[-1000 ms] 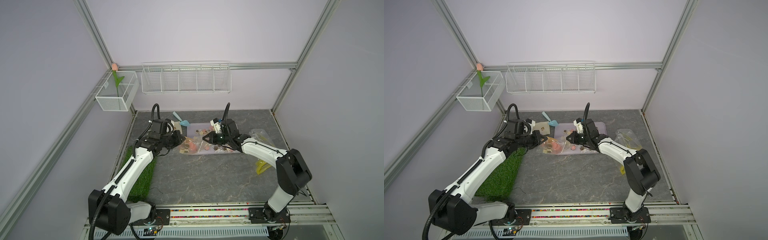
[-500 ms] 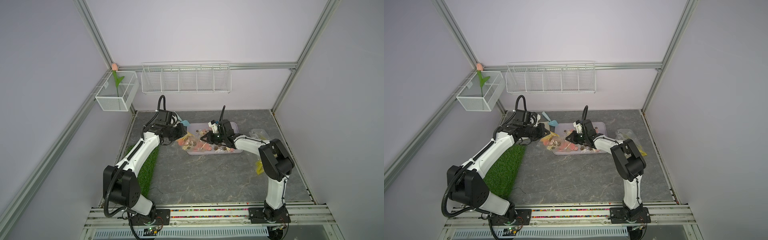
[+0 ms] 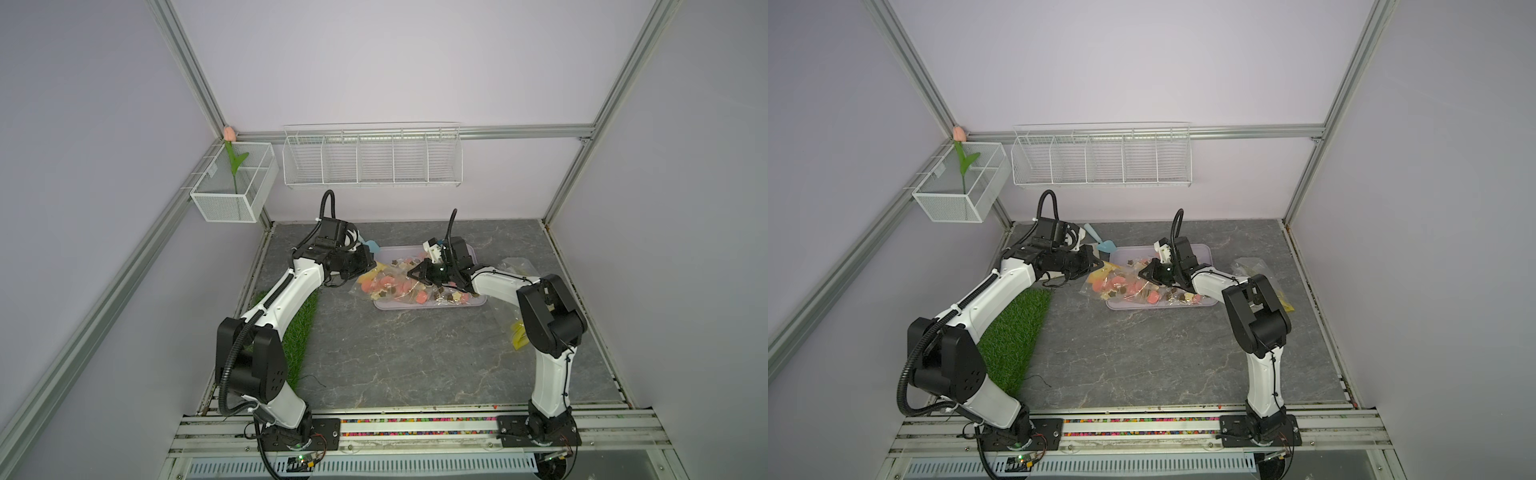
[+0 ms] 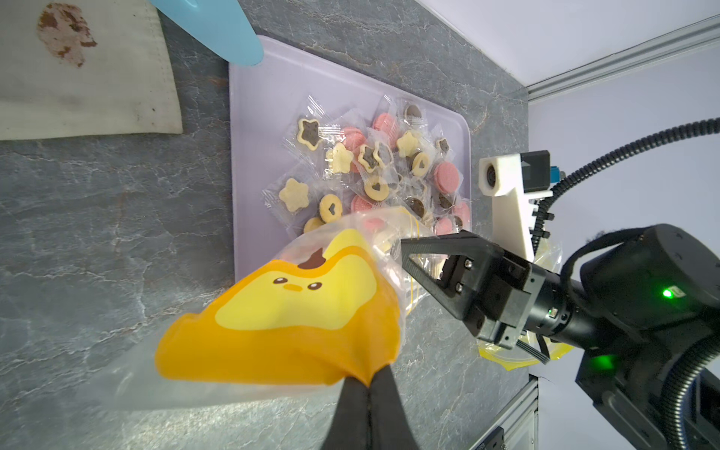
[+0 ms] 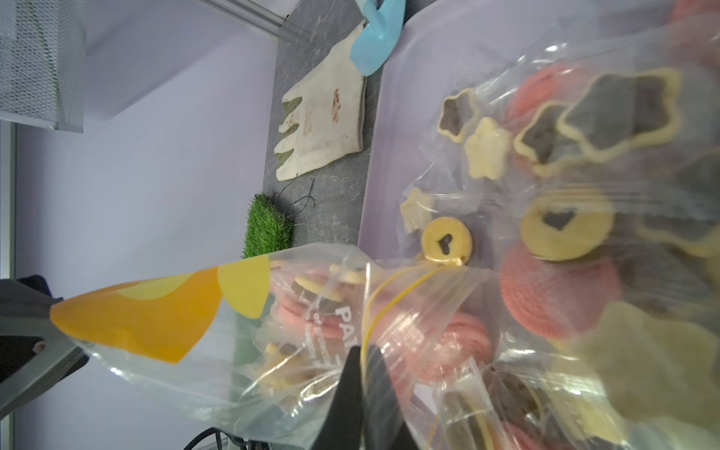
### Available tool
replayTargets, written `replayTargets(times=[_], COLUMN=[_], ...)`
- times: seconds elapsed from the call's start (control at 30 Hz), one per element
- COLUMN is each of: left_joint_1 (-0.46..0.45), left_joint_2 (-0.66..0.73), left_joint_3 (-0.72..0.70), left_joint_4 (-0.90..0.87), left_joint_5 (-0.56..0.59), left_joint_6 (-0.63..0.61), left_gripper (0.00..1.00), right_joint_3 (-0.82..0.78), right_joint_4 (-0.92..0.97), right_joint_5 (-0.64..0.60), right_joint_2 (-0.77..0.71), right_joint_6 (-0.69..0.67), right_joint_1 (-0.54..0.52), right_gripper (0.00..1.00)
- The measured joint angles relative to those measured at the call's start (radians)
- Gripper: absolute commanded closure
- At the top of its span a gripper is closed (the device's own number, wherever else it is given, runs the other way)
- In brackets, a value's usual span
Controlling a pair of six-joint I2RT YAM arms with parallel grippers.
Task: Pour cookies out of the ziploc bag
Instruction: 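Pour the cookies out of the ziploc bag onto the tray.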
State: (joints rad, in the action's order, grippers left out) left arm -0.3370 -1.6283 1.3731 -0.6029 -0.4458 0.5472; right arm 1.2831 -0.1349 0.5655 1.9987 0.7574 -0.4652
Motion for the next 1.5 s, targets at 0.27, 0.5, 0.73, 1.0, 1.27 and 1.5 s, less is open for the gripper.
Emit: replayTargets(times=[0.27, 0.5, 0.73, 1.0, 1.27, 1.5], left_joint_1=[-0.028, -0.031, -0.005, 0.003, 0.003, 0.003], left_joint_2=[-0.037, -0.058, -0.062, -0.062, -0.062, -0.062], left_joint_3=[0.069, 0.141, 0.216, 0.223, 0.257, 0.296], left_joint_4=[0.006, -0.052, -0.103, -0.164, -0.193, -0.201], left_joint_5=[-0.003, 0.024, 0.056, 0.087, 0.089, 0.054], left_joint_6=[0.008, -0.019, -0.046, -0.073, -0.082, -0.077], left_gripper=[1.00, 1.00, 1.00, 1.00, 1.00, 1.00], right_joint_3=[0.008, 0.024, 0.087, 0.131, 0.146, 0.137], right_joint_4=[0.021, 0.018, -0.043, -0.084, -0.119, -0.163], right_joint_5=[0.002, 0.027, 0.059, 0.088, 0.093, 0.102], right_joint_2=[0.000, 0.001, 0.059, 0.142, 0.155, 0.138], right_joint_6=[-0.029, -0.028, 0.002, 0.038, 0.055, 0.059], right_joint_1=[0.040, 0.036, -0.005, -0.034, -0.038, -0.026], right_gripper=[0.93, 0.93, 0.93, 0.93, 0.93, 0.93])
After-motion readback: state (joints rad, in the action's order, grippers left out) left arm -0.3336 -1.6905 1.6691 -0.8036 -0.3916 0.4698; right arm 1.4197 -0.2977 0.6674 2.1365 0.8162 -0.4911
